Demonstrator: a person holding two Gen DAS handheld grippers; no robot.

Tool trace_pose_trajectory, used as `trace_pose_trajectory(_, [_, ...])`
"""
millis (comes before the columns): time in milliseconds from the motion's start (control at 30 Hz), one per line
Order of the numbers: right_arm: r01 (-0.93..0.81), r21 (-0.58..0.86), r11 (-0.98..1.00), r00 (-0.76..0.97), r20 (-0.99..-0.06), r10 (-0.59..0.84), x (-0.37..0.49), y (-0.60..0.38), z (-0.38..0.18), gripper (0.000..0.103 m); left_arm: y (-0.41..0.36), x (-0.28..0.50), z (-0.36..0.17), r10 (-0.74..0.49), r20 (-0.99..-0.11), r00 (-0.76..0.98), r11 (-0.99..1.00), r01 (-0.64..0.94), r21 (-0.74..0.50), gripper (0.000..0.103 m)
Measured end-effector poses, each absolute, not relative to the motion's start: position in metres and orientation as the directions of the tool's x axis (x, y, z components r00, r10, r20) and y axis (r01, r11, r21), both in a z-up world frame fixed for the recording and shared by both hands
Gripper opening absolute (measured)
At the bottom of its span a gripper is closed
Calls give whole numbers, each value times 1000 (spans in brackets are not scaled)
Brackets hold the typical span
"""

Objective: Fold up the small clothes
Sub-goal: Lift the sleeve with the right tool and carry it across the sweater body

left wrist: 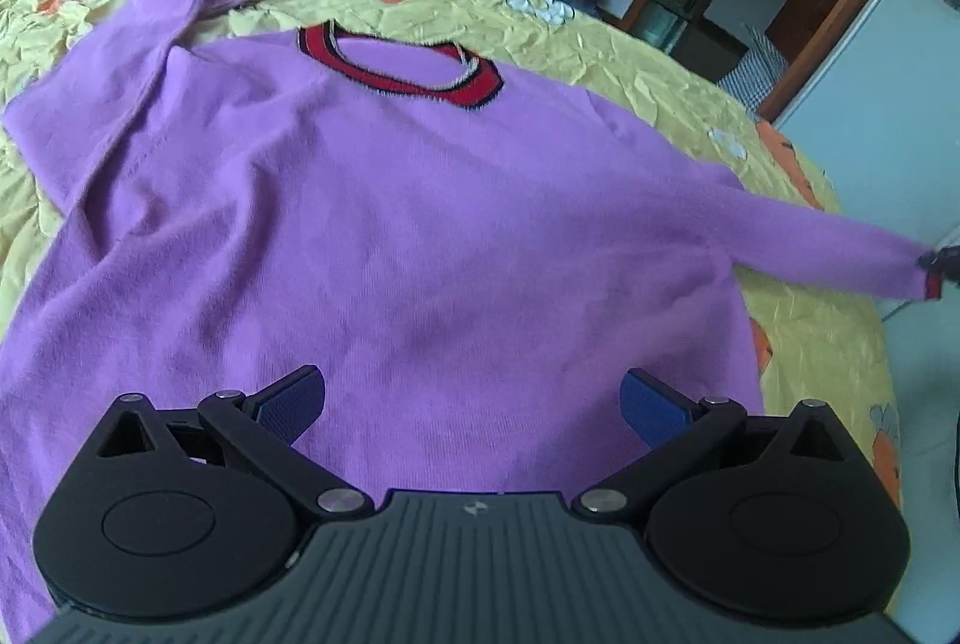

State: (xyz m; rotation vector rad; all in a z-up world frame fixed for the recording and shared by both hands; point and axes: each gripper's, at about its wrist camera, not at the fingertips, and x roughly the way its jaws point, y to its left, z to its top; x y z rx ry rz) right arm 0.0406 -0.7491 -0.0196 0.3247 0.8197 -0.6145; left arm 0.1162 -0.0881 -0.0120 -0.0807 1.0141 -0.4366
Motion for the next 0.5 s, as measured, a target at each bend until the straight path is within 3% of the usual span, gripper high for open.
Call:
trace_pose_trajectory(133, [597,157,786,587,-753,-296,31,-723,-13,3,-79,111,-8,-389,-793,468,907,347,-240,103])
trace_pose_trajectory(367, [353,450,820,778,-628,10,40,-632,62,3,-42,114,-5,-402,-782,476,911,295,-288,103])
trace_pose_trajectory(500, [187,509,840,808,-566,163,69,-566,96,4,-23,112,-4,-417,-774,477,907,275,-319,103])
